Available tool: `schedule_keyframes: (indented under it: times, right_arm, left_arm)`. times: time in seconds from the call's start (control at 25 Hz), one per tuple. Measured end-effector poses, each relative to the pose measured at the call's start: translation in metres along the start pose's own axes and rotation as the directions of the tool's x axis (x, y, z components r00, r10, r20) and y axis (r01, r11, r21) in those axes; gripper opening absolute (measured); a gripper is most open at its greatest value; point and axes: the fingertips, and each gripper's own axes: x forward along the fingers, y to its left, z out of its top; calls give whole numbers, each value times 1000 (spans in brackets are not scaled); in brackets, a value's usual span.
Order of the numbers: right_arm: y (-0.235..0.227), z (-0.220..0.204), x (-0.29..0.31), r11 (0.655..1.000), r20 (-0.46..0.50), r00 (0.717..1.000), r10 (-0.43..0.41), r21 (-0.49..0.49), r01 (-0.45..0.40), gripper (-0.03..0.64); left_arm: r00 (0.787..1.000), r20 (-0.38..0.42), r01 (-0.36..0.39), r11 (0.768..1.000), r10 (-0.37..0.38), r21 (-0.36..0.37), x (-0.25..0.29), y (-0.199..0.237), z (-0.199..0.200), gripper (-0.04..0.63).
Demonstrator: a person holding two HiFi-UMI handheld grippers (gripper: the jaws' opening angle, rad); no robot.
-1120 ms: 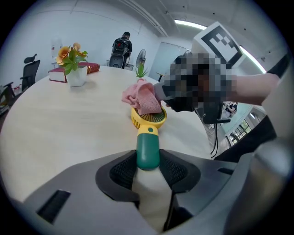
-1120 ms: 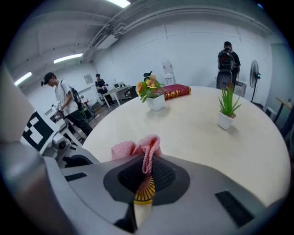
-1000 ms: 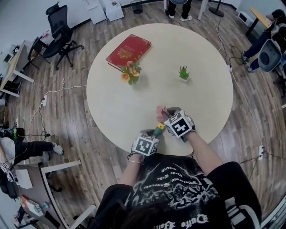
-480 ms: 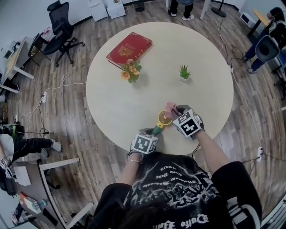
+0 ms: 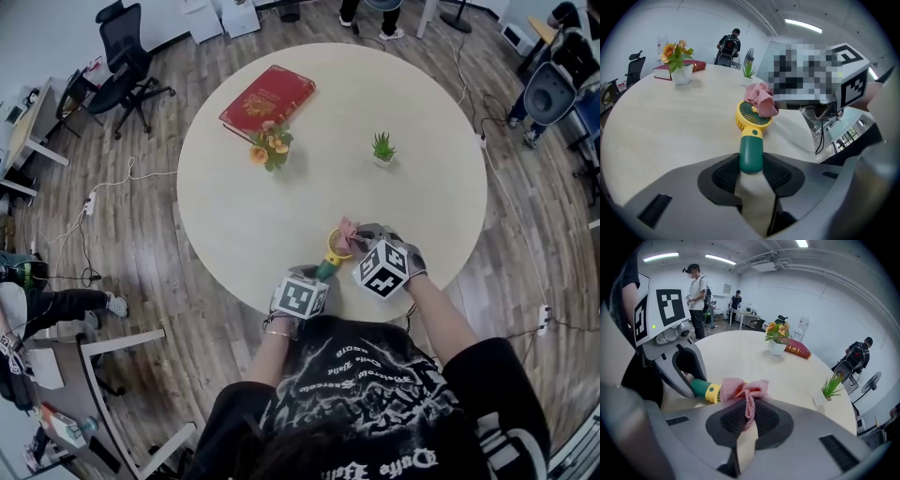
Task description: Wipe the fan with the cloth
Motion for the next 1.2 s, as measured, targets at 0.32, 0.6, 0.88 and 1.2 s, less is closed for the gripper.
schedule_keyframes:
  times: [0.32, 0.6, 0.88, 1.2]
  right_arm:
    - [16, -6, -6, 990, -7, 995, 98, 104, -97, 23]
    - [49, 1, -1, 979, 4, 984, 180, 101, -179, 24]
    - [54, 5, -1, 975, 16, 980, 197, 96, -198, 24]
    - [98, 23, 7, 950, 49, 951, 305, 56, -308, 25]
  left_arm:
    - [999, -35, -22, 997, 24, 78, 2, 4, -2, 176]
    - [999, -40, -11, 996, 14, 84, 0, 6, 2, 176]
    - [1000, -20, 15, 995, -13, 94, 0, 4, 2, 176]
    - [999, 8, 33, 992, -34, 126, 3, 5, -1, 176]
